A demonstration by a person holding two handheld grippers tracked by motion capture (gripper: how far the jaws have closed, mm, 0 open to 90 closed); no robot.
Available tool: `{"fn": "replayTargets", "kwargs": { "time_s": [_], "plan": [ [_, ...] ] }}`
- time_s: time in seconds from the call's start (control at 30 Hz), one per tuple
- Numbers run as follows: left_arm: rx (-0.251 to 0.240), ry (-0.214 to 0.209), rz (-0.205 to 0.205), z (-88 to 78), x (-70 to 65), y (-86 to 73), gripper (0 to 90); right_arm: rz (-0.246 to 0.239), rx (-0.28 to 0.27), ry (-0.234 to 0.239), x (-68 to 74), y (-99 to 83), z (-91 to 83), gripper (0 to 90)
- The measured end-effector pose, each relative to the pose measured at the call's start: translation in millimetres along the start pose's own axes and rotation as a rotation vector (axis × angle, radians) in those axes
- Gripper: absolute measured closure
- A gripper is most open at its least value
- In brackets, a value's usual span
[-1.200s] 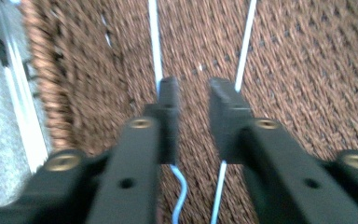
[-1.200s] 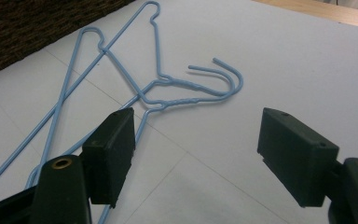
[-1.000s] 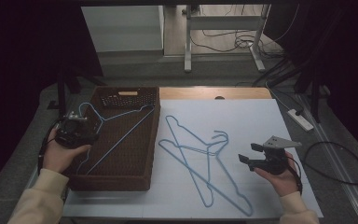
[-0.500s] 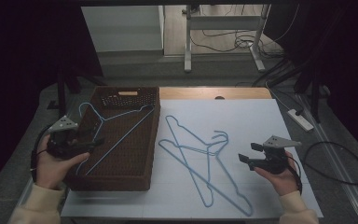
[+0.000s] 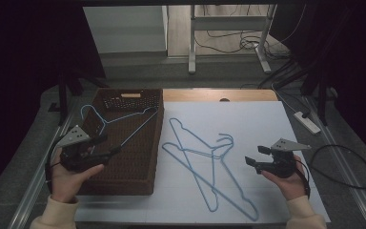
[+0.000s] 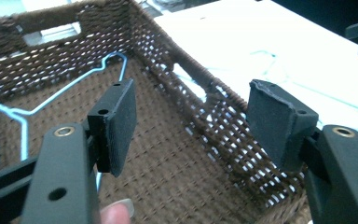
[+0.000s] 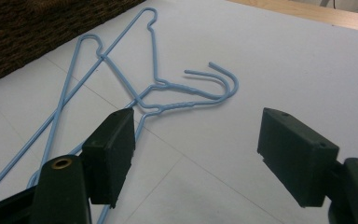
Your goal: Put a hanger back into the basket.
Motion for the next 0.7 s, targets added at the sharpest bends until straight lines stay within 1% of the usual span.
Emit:
{"fn": "replayTargets", "kwargs": {
  "time_s": [0.07,0.23,0.3,0.4,0.57,0.7],
  "plan": [
    [-0.013,-0.020,0.005,3.9,-2.8,-1.7,34.4,0.000,0.001,0.000,0.8,-0.2,0.5,27.7],
    [-0.026,-0.050,0.006,12.8,-5.2,-7.2,34.4,0.002,0.003,-0.001,0.8,-0.5,0.5,27.7],
    [-0.014,-0.051,0.014,15.6,-6.2,-8.3,34.3,0.003,0.002,0.000,0.8,-0.7,0.5,27.7],
    [-0.019,-0.063,0.011,18.0,-8.4,-9.1,34.2,0.001,0.004,-0.001,1.3,-1.1,1.7,27.7],
    [-0.015,-0.078,0.024,20.8,-14.1,-10.8,34.2,-0.004,0.008,0.001,2.9,-0.6,2.7,27.7],
    [-0.010,-0.085,0.026,21.8,-15.3,-12.7,34.2,-0.003,0.006,0.000,3.3,-0.3,2.4,27.8]
  ]
}}
Point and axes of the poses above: each handheld gripper's, and its own axes: z roughly forward along the jaws, y roughly out of its top, x roughly to its left, the point moved 1 cm from there along z, roughly forward along the jaws, and after that the axes turned 14 degrees about -z, right-handed, at the moved point
